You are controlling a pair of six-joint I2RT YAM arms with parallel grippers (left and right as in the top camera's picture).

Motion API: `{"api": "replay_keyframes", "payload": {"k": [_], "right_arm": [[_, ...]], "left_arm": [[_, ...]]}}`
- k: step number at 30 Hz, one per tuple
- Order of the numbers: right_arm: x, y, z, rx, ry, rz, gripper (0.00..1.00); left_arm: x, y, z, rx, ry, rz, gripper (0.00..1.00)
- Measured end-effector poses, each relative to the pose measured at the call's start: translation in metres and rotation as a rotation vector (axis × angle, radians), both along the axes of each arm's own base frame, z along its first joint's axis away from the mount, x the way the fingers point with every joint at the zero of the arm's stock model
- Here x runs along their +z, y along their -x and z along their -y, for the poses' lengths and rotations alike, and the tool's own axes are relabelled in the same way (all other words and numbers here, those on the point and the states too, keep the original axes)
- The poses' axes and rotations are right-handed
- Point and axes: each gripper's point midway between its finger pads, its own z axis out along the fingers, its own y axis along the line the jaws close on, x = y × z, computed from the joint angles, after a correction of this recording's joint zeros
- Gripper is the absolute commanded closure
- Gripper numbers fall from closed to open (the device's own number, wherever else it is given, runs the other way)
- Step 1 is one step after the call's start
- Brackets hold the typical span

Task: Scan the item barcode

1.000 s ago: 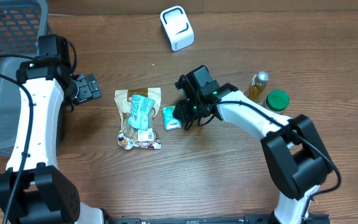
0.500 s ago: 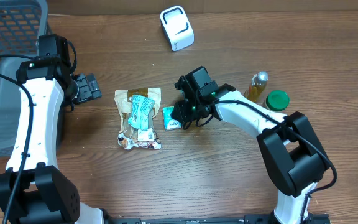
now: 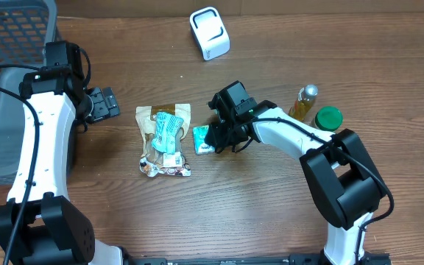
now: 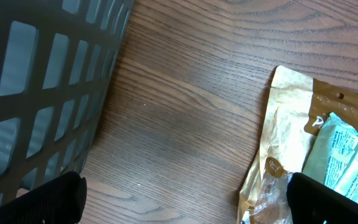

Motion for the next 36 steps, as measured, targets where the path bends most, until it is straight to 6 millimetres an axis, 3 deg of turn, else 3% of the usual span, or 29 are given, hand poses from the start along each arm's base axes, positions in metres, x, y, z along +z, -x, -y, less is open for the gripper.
{"api": "replay_keyframes", "payload": {"k": [8, 9, 11, 36], "right_arm": [[-0.002, 0.001, -0.001, -0.011, -0.007, -0.017, 0.73], [-0.002, 0.001, -0.001, -0.012, -0.007, -0.018, 0.67], [-0.002, 0.000, -0.002, -0.013, -0.009, -0.015, 0.65], [0.001, -0.009, -0.007, -0.085, -0.044, -0.017, 0.64]], "left_arm": [[0.000, 0.000, 0.000, 0.000, 0.000, 0.000, 0.00], [0.000, 0.000, 0.000, 0.000, 0.000, 0.000, 0.00], [0.000, 0.000, 0.000, 0.000, 0.000, 0.000, 0.00], [0.000, 0.000, 0.000, 0.000, 0.000, 0.000, 0.01]]}}
